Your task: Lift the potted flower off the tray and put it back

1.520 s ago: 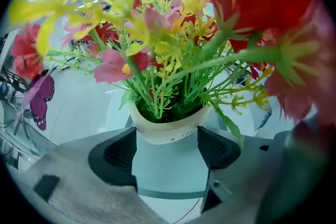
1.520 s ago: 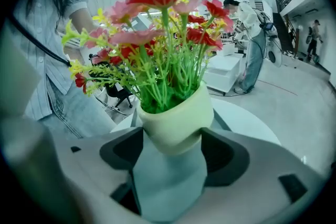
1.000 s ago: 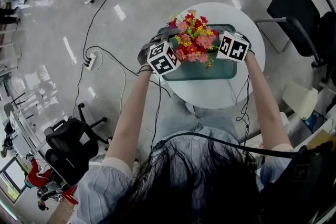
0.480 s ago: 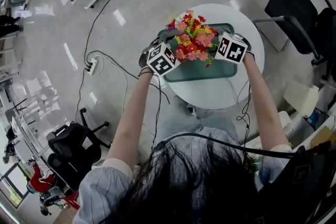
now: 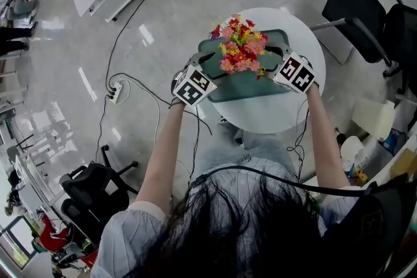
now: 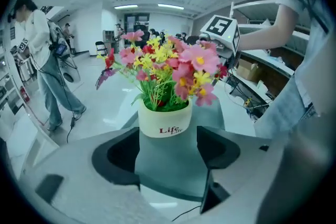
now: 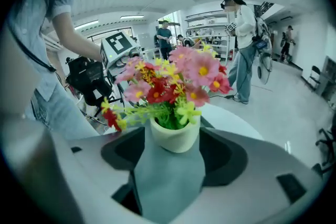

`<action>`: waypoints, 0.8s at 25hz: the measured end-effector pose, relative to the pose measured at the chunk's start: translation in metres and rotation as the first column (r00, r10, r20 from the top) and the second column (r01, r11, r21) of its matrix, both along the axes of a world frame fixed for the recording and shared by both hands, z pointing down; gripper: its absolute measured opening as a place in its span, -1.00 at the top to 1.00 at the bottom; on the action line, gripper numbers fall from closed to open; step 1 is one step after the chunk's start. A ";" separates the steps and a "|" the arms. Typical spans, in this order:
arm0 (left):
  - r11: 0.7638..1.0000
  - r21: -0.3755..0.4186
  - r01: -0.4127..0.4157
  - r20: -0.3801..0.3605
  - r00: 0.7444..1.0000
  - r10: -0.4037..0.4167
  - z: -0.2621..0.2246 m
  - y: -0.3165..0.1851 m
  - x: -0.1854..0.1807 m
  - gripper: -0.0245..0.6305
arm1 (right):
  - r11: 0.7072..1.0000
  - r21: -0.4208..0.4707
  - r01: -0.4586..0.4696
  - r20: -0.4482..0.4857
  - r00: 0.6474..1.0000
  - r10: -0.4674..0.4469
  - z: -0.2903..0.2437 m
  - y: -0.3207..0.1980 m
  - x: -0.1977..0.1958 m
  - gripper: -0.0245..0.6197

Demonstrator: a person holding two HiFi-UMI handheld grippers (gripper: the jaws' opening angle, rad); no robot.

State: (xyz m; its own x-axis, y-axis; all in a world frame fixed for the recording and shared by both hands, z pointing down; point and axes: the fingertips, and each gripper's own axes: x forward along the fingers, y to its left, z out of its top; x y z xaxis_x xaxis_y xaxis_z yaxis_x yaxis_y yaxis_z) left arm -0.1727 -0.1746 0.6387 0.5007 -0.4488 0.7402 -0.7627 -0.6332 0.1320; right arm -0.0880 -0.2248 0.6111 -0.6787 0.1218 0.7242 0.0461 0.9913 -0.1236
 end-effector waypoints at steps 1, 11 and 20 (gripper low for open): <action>1.000 0.009 0.003 -0.011 1.000 -0.003 -0.006 0.003 0.000 -0.16 | 0.999 0.008 -0.035 0.011 0.999 0.035 -0.005 0.001 0.002 -0.12; 0.983 0.180 0.023 -0.071 0.997 -0.010 -0.069 0.042 0.006 -0.15 | 0.935 -0.019 -0.353 0.156 0.923 0.352 -0.054 0.046 0.025 -0.08; 0.933 0.356 0.047 -0.139 0.990 0.003 -0.124 0.073 0.018 0.35 | 0.831 -0.077 -0.551 0.271 0.790 0.550 -0.088 0.093 0.038 0.15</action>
